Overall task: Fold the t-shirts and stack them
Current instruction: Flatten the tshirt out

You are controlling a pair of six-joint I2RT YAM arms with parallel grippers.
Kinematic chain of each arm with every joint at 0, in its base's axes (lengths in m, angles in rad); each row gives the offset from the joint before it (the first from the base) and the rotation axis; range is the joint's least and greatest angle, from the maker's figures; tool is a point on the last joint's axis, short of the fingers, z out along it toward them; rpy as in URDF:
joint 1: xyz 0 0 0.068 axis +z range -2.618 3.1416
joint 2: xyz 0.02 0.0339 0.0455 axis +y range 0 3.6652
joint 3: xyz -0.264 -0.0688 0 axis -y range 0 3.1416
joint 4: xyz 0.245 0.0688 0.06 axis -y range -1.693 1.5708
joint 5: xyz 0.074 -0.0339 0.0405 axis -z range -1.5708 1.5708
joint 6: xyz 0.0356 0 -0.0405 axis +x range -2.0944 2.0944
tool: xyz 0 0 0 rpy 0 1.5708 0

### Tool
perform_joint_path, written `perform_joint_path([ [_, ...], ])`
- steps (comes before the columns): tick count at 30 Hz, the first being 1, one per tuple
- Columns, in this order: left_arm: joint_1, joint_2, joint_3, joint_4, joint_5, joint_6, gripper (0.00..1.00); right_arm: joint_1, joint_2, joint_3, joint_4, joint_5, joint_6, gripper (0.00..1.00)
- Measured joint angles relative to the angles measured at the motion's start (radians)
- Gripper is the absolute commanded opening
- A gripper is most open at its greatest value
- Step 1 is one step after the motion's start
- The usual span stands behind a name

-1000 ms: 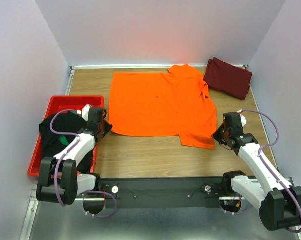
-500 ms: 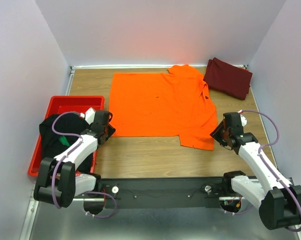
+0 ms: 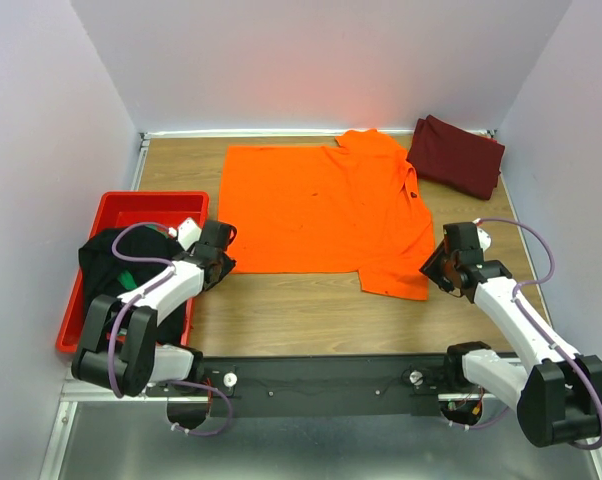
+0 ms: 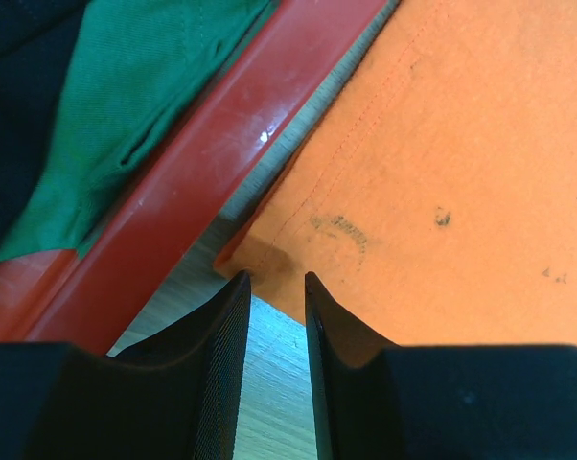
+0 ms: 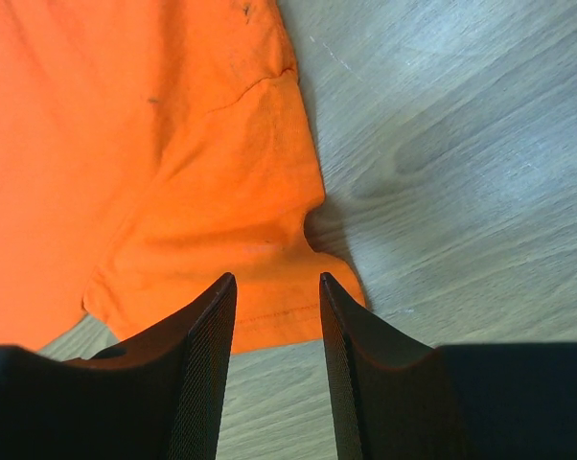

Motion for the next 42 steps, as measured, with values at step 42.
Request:
perform_joint_path([
  [42, -0.009, 0.071, 0.037, 0.0, -0.066, 0.043, 0.0, 0.0, 0.047, -0.053, 0.062, -0.009, 0.004, 0.47],
])
